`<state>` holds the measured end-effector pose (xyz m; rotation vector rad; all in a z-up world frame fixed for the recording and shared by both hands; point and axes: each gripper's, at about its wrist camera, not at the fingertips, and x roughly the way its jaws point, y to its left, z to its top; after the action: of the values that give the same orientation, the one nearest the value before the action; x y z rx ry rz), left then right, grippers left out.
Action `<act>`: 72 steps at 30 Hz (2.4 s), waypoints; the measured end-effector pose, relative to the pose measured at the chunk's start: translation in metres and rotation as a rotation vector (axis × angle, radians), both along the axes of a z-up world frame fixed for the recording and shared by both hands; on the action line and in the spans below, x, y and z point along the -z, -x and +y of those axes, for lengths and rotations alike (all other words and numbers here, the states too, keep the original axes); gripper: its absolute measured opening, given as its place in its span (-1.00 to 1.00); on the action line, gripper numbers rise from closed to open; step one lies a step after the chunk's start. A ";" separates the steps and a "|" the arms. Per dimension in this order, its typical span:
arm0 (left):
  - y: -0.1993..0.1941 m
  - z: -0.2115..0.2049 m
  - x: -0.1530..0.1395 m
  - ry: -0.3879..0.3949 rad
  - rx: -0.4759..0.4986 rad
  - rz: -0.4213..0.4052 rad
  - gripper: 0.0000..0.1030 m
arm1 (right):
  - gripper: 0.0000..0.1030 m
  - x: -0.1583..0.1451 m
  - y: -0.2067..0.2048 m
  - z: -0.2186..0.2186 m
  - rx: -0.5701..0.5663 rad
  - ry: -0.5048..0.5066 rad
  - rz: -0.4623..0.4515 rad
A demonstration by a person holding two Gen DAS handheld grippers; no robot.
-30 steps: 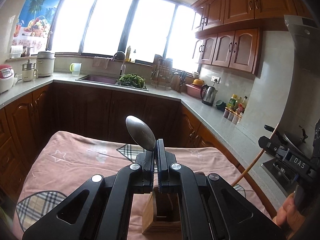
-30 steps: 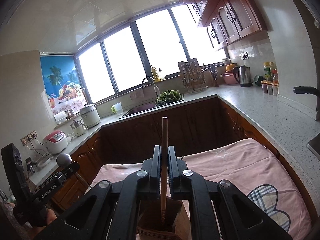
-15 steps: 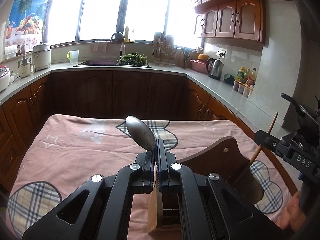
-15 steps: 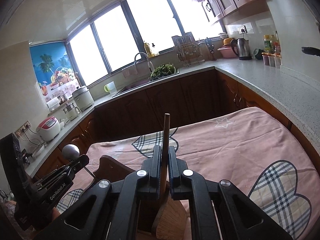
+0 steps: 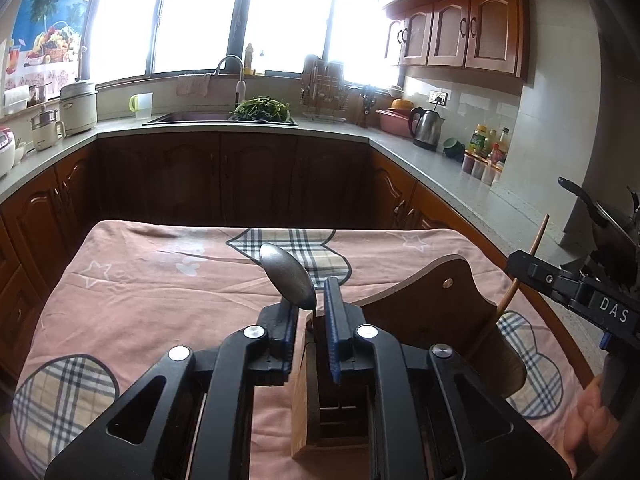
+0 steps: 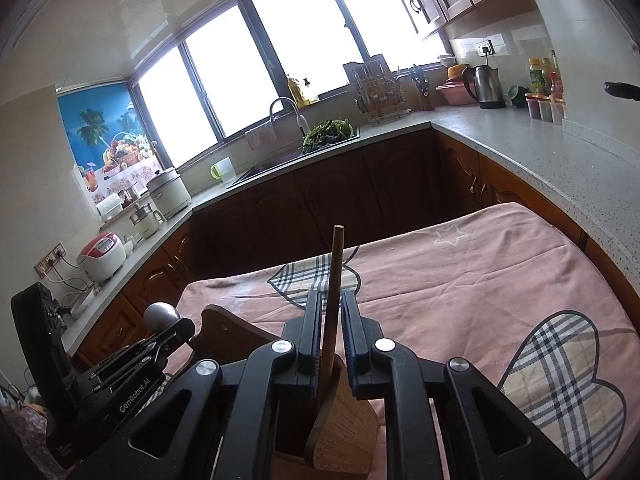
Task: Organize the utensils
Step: 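Open both tools to release the chopsticks inside the holder, then move both open tools back over the remaining utensils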
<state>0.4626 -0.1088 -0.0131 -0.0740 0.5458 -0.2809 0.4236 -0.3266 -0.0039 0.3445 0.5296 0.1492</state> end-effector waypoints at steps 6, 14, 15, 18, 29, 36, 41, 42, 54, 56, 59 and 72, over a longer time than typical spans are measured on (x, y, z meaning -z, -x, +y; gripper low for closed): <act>0.012 0.008 -0.011 0.014 -0.011 -0.022 0.06 | 0.08 -0.007 0.013 -0.006 0.009 -0.025 -0.027; 0.038 0.027 -0.012 0.031 -0.046 0.008 0.73 | 0.55 -0.014 0.037 -0.015 0.017 -0.081 -0.044; 0.043 0.031 -0.011 0.041 -0.052 0.020 0.80 | 0.69 -0.014 0.042 -0.016 0.014 -0.087 -0.046; 0.060 0.044 -0.009 0.068 -0.065 0.047 0.83 | 0.86 -0.013 0.059 -0.017 0.014 -0.106 -0.050; 0.138 0.076 0.010 0.103 -0.080 0.131 0.83 | 0.86 -0.002 0.135 -0.015 0.022 -0.093 -0.019; 0.175 0.087 0.023 0.121 -0.085 0.173 0.83 | 0.86 0.005 0.178 -0.018 0.040 -0.069 0.012; 0.193 0.088 0.030 0.117 -0.086 0.192 0.83 | 0.86 0.014 0.207 -0.019 0.054 -0.041 0.030; 0.196 0.089 0.032 0.115 -0.085 0.194 0.83 | 0.86 0.016 0.211 -0.019 0.056 -0.038 0.034; 0.222 0.086 0.050 0.084 -0.071 0.241 0.83 | 0.85 0.043 0.246 -0.014 0.048 -0.007 0.092; 0.223 0.085 0.051 0.078 -0.069 0.246 0.83 | 0.85 0.047 0.248 -0.012 0.043 -0.005 0.099; 0.223 0.083 0.052 0.069 -0.063 0.246 0.83 | 0.84 0.050 0.247 -0.011 0.038 0.000 0.109; 0.209 0.073 0.062 0.057 -0.028 0.285 0.75 | 0.66 0.061 0.233 -0.010 0.035 0.004 0.147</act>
<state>0.2532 -0.0355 -0.0753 -0.1788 0.8191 -0.2599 0.1904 -0.3363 -0.0648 0.3627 0.6687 0.0892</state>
